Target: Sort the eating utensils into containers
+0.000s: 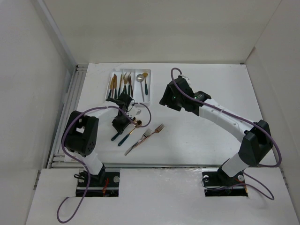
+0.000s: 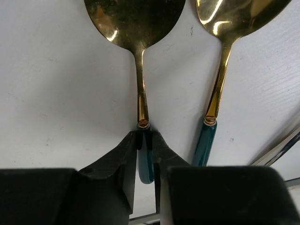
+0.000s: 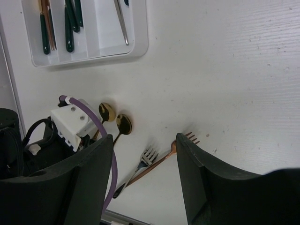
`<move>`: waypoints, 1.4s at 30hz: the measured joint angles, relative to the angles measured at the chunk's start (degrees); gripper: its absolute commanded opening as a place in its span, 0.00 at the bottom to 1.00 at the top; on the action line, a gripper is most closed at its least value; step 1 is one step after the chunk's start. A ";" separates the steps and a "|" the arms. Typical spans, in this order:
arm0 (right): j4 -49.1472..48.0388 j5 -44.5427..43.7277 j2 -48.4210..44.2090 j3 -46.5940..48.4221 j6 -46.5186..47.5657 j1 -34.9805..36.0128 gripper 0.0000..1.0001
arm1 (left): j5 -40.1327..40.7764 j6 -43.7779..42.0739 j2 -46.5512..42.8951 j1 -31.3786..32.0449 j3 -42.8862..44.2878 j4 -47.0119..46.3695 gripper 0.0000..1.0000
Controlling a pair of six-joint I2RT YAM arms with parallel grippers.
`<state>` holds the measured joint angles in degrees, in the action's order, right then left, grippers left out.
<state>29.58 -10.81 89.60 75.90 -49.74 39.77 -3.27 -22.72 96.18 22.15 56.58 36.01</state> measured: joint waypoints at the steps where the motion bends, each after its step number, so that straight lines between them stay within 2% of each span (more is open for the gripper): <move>1: 0.02 -0.11 0.00 0.00 0.00 0.00 0.61 | 0.00 0.22 0.35 -0.02 0.48 0.46 0.00; 7: 0.07 -0.79 0.00 0.00 0.04 -0.35 0.61 | -1.05 1.38 2.14 -1.49 4.39 3.08 0.00; 12: 0.04 -0.98 0.00 0.00 0.04 -0.72 0.61 | -3.96 1.66 1.99 -3.19 15.21 6.95 0.00; 19: -0.09 -0.98 0.00 -0.70 0.11 -2.25 0.61 | -12.41 1.97 0.83 -3.15 29.14 8.94 0.00; 24: -0.09 -0.81 0.00 -0.98 0.68 -4.35 0.61 | -19.85 4.94 7.69 -4.92 40.44 9.53 0.00; 31: -0.22 -0.07 0.07 -0.98 1.57 -6.75 0.61 | -26.49 14.29 19.69 -8.20 51.15 6.08 0.00; 37: -0.20 0.74 0.79 -0.96 1.99 -7.52 0.61 | -30.95 24.06 28.15 -8.00 52.33 -2.38 0.00; 42: -0.02 0.76 1.14 -0.96 2.19 -7.82 0.61 | -28.39 28.63 32.68 -8.04 52.30 -7.08 0.00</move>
<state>29.56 -10.04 90.74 74.94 -47.55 31.94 -31.66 5.91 128.86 14.11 108.88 28.93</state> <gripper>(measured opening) 0.613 0.121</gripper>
